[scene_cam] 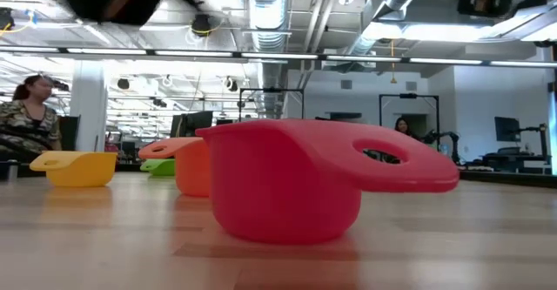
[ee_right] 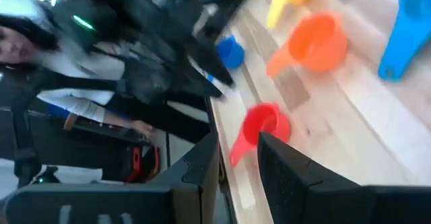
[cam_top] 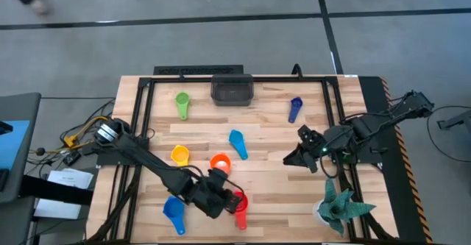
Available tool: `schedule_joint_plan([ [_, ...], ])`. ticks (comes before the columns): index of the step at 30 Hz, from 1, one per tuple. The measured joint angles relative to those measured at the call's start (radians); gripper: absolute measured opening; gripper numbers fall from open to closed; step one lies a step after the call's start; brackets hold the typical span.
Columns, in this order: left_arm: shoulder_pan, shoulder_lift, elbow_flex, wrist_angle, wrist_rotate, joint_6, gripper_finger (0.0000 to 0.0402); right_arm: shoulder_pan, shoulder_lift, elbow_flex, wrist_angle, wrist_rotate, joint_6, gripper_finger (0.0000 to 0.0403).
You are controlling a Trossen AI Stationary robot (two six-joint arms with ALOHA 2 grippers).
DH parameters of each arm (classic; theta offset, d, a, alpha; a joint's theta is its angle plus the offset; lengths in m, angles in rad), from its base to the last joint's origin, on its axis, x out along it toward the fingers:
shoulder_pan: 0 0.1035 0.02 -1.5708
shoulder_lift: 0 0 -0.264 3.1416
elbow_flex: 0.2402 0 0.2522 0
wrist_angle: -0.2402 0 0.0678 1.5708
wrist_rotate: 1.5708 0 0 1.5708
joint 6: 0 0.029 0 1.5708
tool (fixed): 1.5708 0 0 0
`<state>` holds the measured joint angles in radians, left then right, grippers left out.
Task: Nest measuring cups in basket
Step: Stack the red measuring cup on top of the orange measuring cup
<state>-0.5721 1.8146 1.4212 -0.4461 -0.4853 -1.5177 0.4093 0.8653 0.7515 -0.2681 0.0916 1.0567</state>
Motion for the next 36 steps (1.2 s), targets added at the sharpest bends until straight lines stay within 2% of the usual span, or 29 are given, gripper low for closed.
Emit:
schedule_joint_plan([
  [5, 0.004, -0.006, -0.006, -0.02, 0.018, 0.012, 0.0125, -0.021, -0.02, -0.001, 0.015, -0.01, -0.016, 0.0128],
  [7, 0.004, -0.012, -0.005, -0.031, -0.011, 0.014, 0.0125, -0.021, -0.028, -0.002, -0.026, -0.014, 0.014, 0.0128],
  [9, 0.005, -0.018, -0.004, -0.032, -0.012, 0.005, 0.0125, -0.025, -0.027, -0.001, -0.025, -0.015, -0.024, 0.0128],
  [11, 0.005, -0.013, -0.004, -0.038, -0.043, -0.001, 0.0125, -0.025, -0.03, -0.001, -0.04, -0.023, 0.017, 0.0129],
  [12, 0.005, -0.013, -0.005, -0.036, -0.066, -0.009, 0.0125, -0.025, -0.028, -0.001, -0.039, -0.019, -0.029, 0.0129],
  [14, -0.016, -0.01, -0.005, 0.007, -0.2, 0.034, 0.0125, -0.026, -0.03, -0.002, -0.08, -0.018, 0.013, 0.0128],
  [15, -0.021, 0.001, -0.002, 0.026, -0.226, 0.047, 0.0125, -0.03, -0.028, -0.003, -0.071, -0.022, 0.006, 0.0128],
  [17, -0.018, 0.032, -0.002, 0.043, -0.175, 0.048, 0.0125, -0.033, -0.028, -0.001, -0.059, -0.023, -0.014, 0.0128],
  [19, -0.011, 0.075, -0.008, 0.04, -0.069, 0.003, 0.0125, -0.033, -0.029, -0.001, -0.039, -0.024, -0.029, 0.0128],
  [23, -0.005, 0.1, -0.003, 0.09, -0.016, -0.008, 0.0125, -0.035, -0.027, -0.002, -0.072, -0.014, -0.023, 0.0128],
  [28, 0.0, 0.103, -0.005, 0.075, -0.045, 0.002, 0.0125, -0.048, -0.027, -0.002, -0.077, -0.011, -0.06, 0.0128],
  [32, 0.007, 0.104, -0.005, 0.056, -0.016, 0.008, 0.0125, -0.06, -0.028, -0.002, -0.074, -0.012, -0.06, 0.0131],
  [36, 0.012, 0.115, -0.005, 0.038, -0.034, 0.016, 0.0125, -0.068, -0.028, -0.002, -0.075, -0.007, -0.081, 0.0136],
])
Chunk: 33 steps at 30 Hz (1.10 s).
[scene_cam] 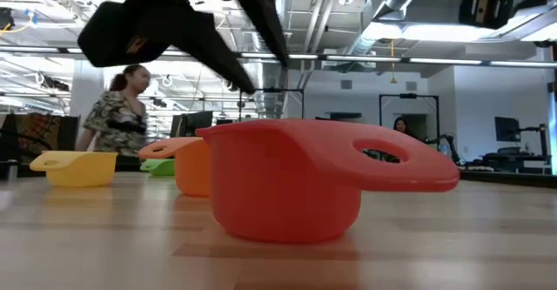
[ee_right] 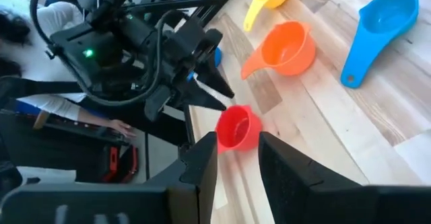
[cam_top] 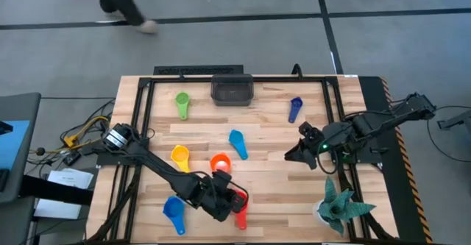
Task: Nest measuring cups in basket
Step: Stack the red measuring cup on top of the orange measuring cup
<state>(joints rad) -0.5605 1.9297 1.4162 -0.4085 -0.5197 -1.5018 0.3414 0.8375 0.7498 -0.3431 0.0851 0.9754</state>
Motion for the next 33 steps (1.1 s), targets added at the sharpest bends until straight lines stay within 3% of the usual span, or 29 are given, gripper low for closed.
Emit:
schedule_joint_plan([
  [28, 0.02, 0.068, 0.0, -0.019, 0.158, 0.012, 0.0125, -0.038, 0.001, 0.001, 0.009, 0.001, -0.007, 0.0134],
  [33, 0.019, 0.067, 0.056, -0.098, 0.179, 0.046, 0.0125, -0.038, 0.001, 0.001, 0.008, -0.001, -0.006, 0.0139],
])
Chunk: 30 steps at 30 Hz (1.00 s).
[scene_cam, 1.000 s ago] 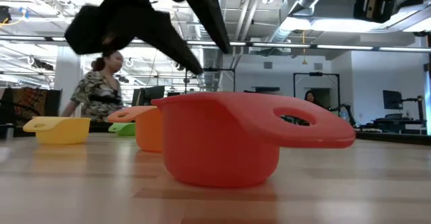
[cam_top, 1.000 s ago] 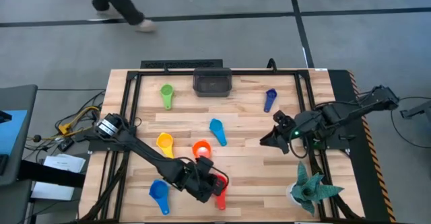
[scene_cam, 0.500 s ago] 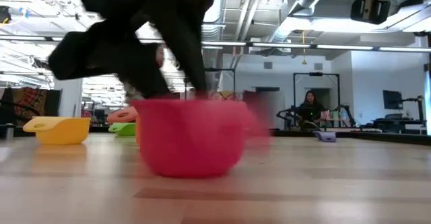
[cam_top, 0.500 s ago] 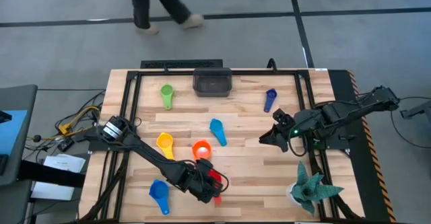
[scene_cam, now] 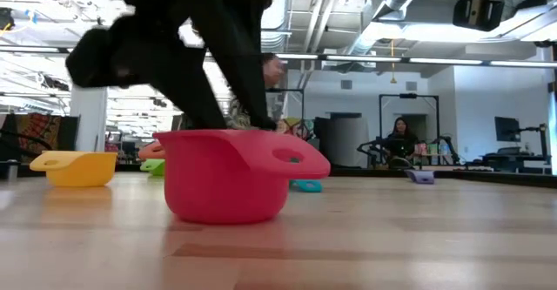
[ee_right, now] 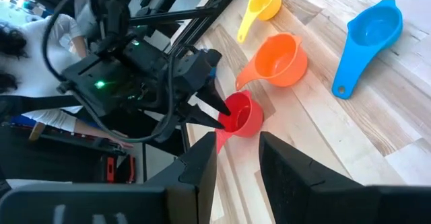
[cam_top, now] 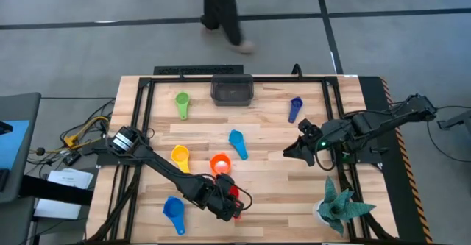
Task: Nest measuring cups in basket
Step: Stack the red measuring cup on top of the orange measuring cup
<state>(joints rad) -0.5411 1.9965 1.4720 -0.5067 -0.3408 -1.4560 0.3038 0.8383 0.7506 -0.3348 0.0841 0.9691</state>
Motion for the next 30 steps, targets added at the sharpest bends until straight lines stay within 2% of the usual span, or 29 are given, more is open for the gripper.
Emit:
schedule_joint_plan([
  [3, 0.0, 0.0, 0.034, -0.064, -0.007, 0.018, 0.0125, 0.0, 0.0, 0.0, 0.0, -0.001, 0.0, 0.0138],
  [13, 0.0, 0.0, 0.029, -0.063, -0.012, 0.055, 0.0125, 0.002, 0.0, 0.0, -0.001, -0.006, -0.004, 0.0138],
  [20, -0.003, 0.0, 0.029, -0.027, 0.02, 0.186, 0.0125, 0.002, 0.0, 0.0, 0.0, -0.01, -0.009, 0.0133],
  [30, 0.009, 0.0, 0.029, -0.022, 0.031, 0.277, 0.0125, 0.002, 0.0, 0.0, 0.007, -0.01, -0.009, 0.0137],
])
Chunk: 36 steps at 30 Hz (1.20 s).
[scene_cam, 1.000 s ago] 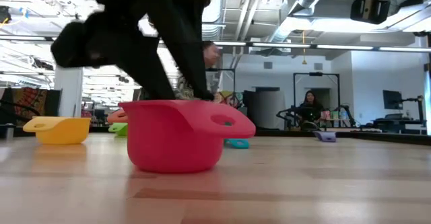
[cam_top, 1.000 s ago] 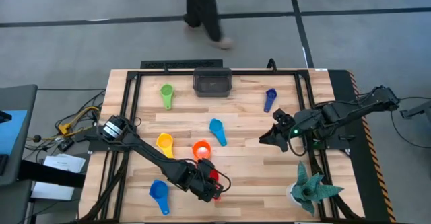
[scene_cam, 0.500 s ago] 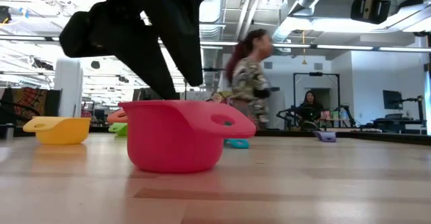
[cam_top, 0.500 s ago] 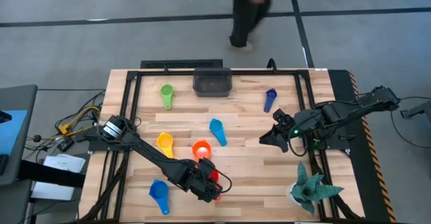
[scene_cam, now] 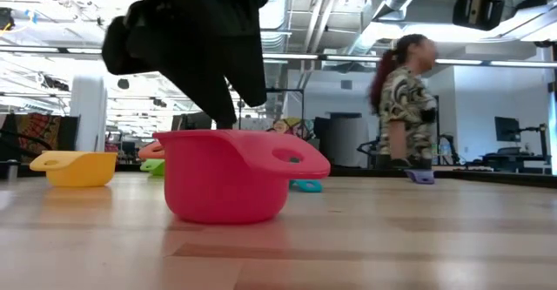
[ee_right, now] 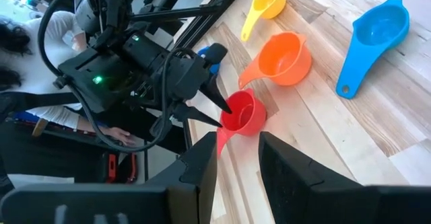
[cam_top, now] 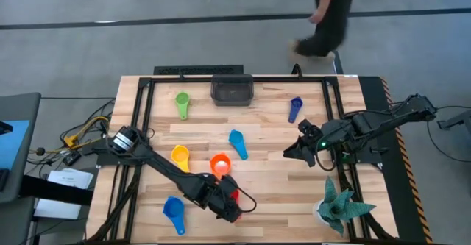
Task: Nest measuring cups in basket
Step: Stack the red measuring cup on top of the orange measuring cup
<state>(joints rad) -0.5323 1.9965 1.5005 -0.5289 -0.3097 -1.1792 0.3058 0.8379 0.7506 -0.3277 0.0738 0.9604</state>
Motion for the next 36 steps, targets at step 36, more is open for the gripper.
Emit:
schedule_joint_plan([
  [36, 0.066, 0.003, -0.055, 0.112, 0.29, 0.243, 0.0125, 0.002, 0.0, 0.0, 0.023, 0.004, 0.008, 0.0133],
])
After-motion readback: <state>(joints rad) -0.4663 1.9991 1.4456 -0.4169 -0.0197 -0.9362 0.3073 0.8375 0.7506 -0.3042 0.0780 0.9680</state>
